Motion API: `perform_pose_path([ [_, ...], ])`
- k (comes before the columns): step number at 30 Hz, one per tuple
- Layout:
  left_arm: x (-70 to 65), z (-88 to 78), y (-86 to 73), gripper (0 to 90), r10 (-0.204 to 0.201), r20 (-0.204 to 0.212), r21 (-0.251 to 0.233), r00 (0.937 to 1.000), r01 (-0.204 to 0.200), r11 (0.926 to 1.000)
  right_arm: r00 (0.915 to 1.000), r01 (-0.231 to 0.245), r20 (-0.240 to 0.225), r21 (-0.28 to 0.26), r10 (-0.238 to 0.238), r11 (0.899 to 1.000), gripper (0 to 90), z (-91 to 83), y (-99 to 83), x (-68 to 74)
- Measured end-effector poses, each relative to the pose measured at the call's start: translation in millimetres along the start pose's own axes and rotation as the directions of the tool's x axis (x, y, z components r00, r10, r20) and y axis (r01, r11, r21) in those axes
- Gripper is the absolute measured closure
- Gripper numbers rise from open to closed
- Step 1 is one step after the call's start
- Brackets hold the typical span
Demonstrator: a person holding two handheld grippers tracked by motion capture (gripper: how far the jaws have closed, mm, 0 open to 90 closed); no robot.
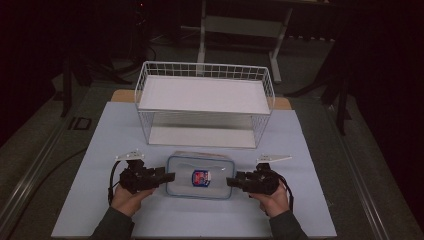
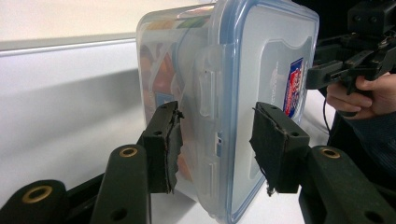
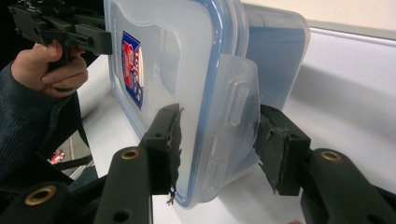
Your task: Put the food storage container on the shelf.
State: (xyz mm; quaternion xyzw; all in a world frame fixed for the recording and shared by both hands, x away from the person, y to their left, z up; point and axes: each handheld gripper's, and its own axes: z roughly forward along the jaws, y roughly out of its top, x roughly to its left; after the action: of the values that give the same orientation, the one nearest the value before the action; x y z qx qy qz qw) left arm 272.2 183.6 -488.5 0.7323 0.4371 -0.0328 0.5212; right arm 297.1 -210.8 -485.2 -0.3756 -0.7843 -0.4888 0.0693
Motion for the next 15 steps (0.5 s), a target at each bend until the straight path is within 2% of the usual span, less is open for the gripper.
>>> perform_pose_path([
  [15,-12.0,-3.8,7.2,52.4,0.019,-0.008,-0.037,0.9998,-0.019,0.9991,0.9999,0.010,0.011,-0.070,-0.009,0.998,52.1,-12.6,9.1,5.7],
])
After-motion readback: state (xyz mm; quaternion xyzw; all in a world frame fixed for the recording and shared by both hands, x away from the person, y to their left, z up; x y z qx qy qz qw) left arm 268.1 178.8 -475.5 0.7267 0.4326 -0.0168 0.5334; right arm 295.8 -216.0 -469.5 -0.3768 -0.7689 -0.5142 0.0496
